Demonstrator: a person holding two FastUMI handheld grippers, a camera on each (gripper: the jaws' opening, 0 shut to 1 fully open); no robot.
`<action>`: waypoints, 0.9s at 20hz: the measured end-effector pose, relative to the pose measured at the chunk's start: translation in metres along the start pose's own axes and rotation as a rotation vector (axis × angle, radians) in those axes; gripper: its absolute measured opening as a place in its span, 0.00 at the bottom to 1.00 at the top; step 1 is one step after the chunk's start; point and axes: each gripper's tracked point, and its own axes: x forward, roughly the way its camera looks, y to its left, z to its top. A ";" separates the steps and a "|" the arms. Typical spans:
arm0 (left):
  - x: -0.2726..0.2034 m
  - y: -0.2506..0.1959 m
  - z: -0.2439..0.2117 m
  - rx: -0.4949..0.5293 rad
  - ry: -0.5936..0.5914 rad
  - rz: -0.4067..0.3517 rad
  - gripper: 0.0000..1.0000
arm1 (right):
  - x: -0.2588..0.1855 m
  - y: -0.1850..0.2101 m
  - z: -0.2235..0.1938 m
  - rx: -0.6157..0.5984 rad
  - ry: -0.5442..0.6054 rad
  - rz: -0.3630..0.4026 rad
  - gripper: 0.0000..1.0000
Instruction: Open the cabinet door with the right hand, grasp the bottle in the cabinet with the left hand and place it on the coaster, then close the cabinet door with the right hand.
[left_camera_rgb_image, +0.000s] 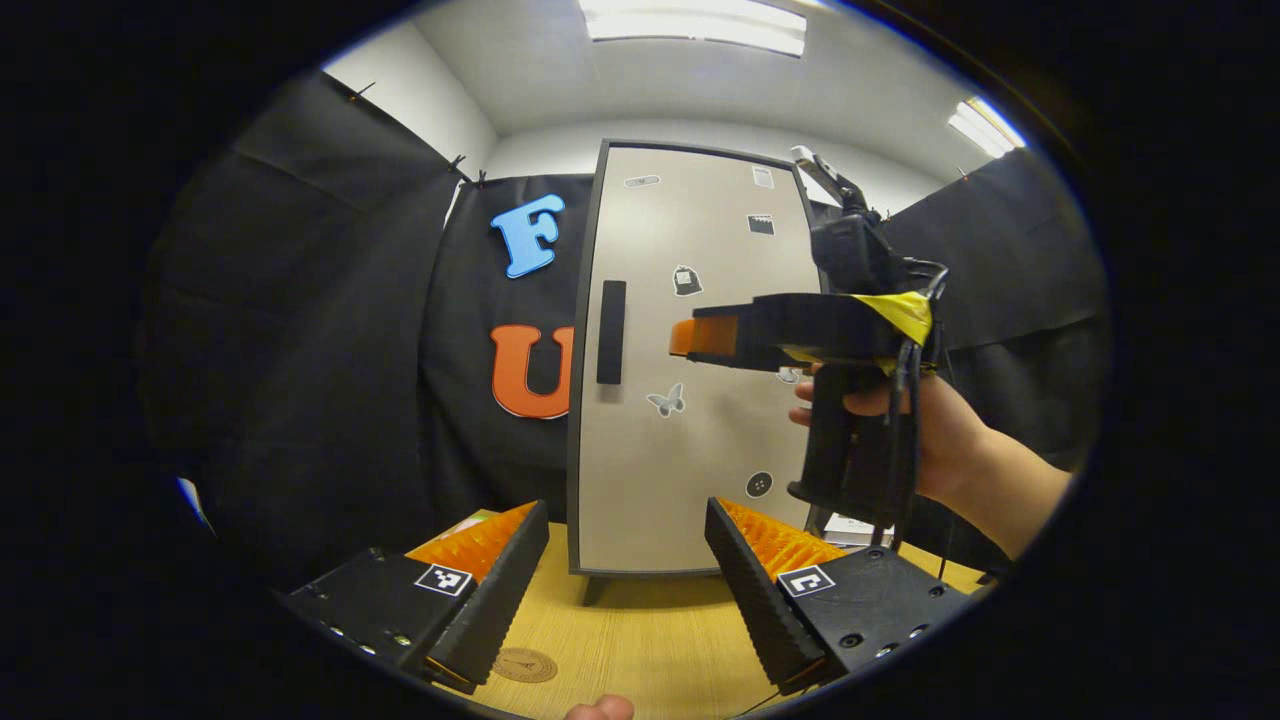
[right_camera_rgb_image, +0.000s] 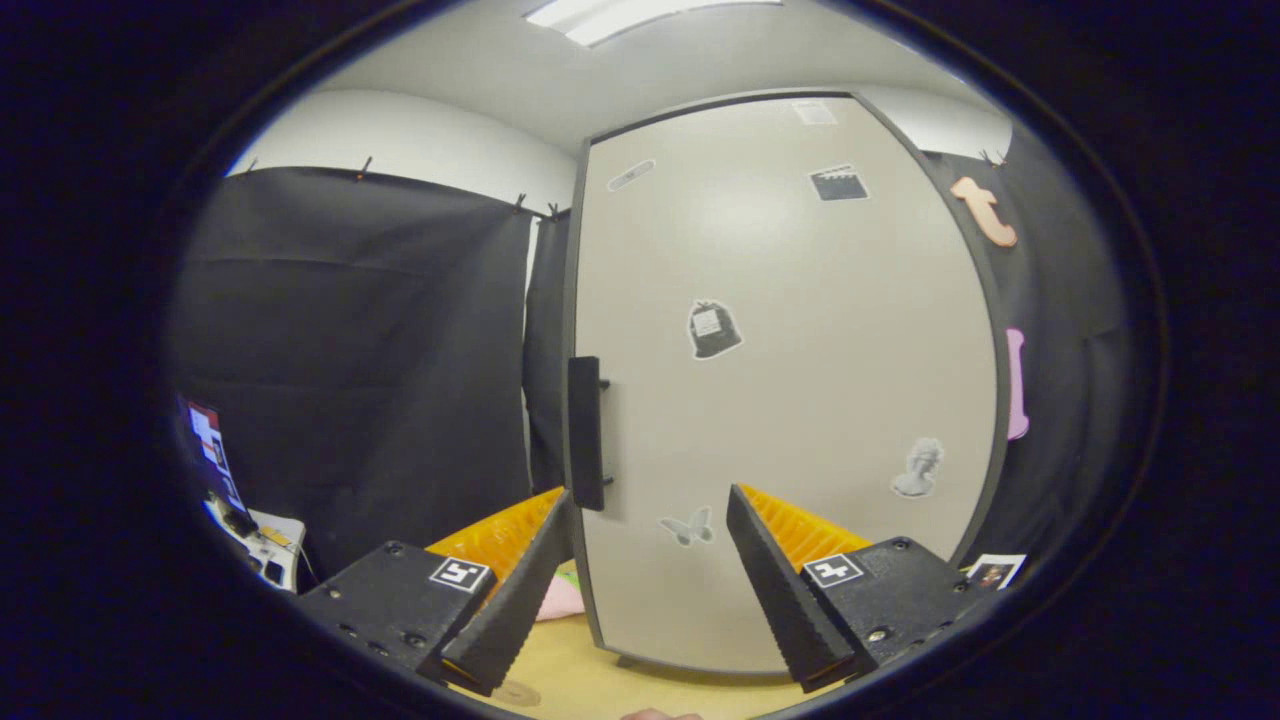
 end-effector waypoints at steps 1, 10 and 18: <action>0.000 0.003 0.001 0.004 -0.002 0.007 0.95 | 0.010 0.004 0.001 -0.014 0.007 0.006 0.99; -0.007 0.019 0.002 0.038 -0.015 0.044 0.95 | 0.080 0.027 -0.006 -0.008 0.062 0.017 0.99; -0.005 0.020 -0.001 0.046 0.000 0.041 0.95 | 0.107 0.040 -0.007 -0.048 0.069 0.039 0.87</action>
